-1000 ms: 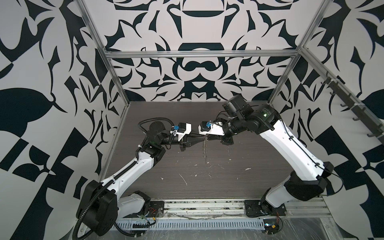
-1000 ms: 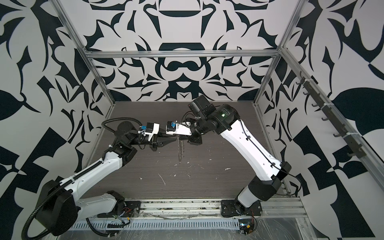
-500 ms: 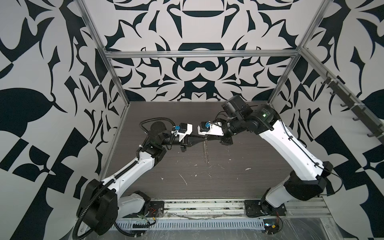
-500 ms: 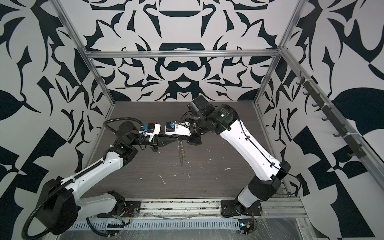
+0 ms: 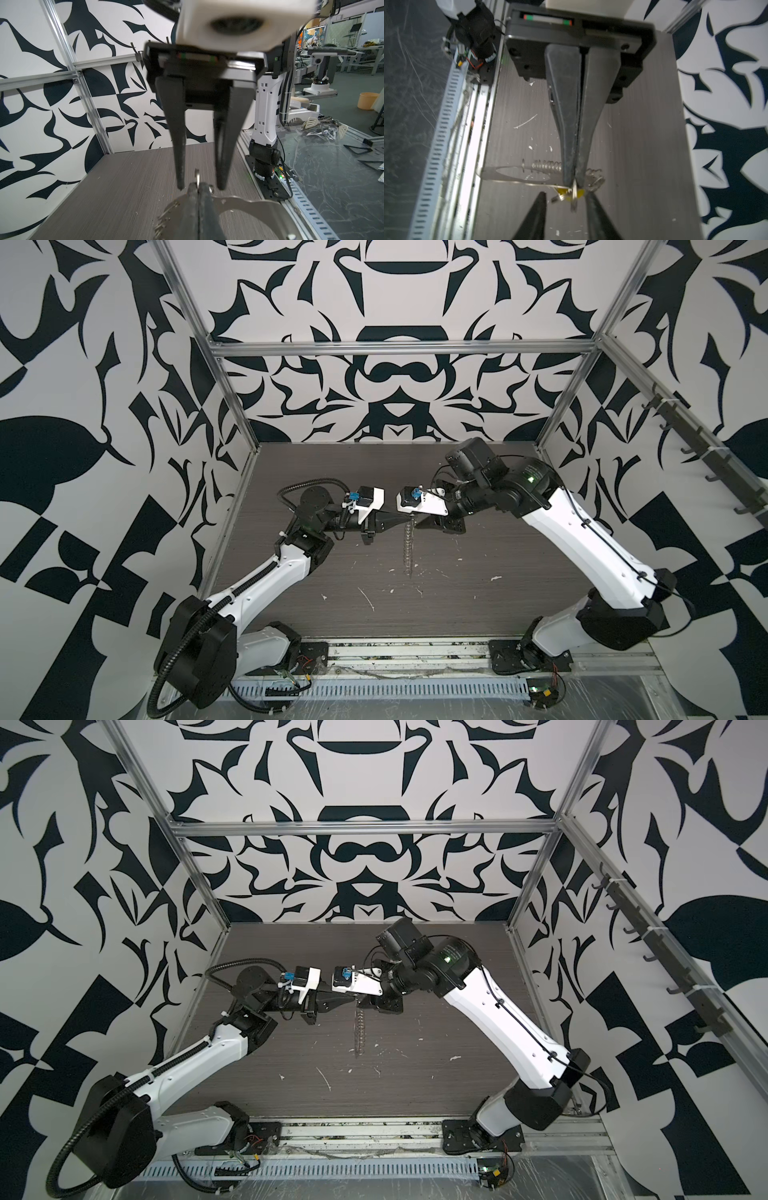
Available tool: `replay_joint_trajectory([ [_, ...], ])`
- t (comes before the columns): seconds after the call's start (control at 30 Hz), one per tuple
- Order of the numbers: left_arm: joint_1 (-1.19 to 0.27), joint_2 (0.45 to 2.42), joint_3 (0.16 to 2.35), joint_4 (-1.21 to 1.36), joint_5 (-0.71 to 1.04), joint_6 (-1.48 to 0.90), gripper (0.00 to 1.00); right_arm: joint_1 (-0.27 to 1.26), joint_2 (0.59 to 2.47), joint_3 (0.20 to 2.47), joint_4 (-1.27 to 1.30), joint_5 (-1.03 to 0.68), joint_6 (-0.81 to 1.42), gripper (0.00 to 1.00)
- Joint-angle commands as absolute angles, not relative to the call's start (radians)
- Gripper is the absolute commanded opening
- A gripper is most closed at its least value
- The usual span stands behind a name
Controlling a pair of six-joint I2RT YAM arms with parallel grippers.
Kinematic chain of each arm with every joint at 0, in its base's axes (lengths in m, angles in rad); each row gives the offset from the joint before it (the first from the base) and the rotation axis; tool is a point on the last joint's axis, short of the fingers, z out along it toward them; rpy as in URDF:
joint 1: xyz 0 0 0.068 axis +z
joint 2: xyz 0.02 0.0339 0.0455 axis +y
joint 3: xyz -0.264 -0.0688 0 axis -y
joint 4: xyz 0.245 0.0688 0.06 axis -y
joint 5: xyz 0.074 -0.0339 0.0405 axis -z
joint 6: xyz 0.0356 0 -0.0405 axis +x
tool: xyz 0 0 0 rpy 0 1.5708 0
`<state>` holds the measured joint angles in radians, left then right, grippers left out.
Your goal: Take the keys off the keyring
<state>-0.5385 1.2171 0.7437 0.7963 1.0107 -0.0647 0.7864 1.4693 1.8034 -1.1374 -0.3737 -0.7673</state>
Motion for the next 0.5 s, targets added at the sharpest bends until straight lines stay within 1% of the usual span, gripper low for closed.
replay_joint_trajectory([
  [0.0, -0.522, 1.222, 0.73, 0.98, 1.011, -0.182, 0.0, 0.788, 1.377, 1.731, -1.025, -0.343, -0.733, 0.67],
  [0.17, -0.514, 1.251, 0.727, 1.087, 1.032, -0.262, 0.0, 0.746, 1.281, 1.634, -0.956, -0.366, -0.707, 0.66],
  [0.3, -0.512, 1.267, 0.73, 1.15, 1.05, -0.305, 0.0, 0.668, 1.211, 1.549, -0.817, -0.508, -0.65, 0.6],
  [0.47, -0.512, 1.267, 0.735, 1.18, 1.054, -0.308, 0.0, 0.624, 1.128, 1.43, -0.603, -0.63, -0.594, 0.51],
])
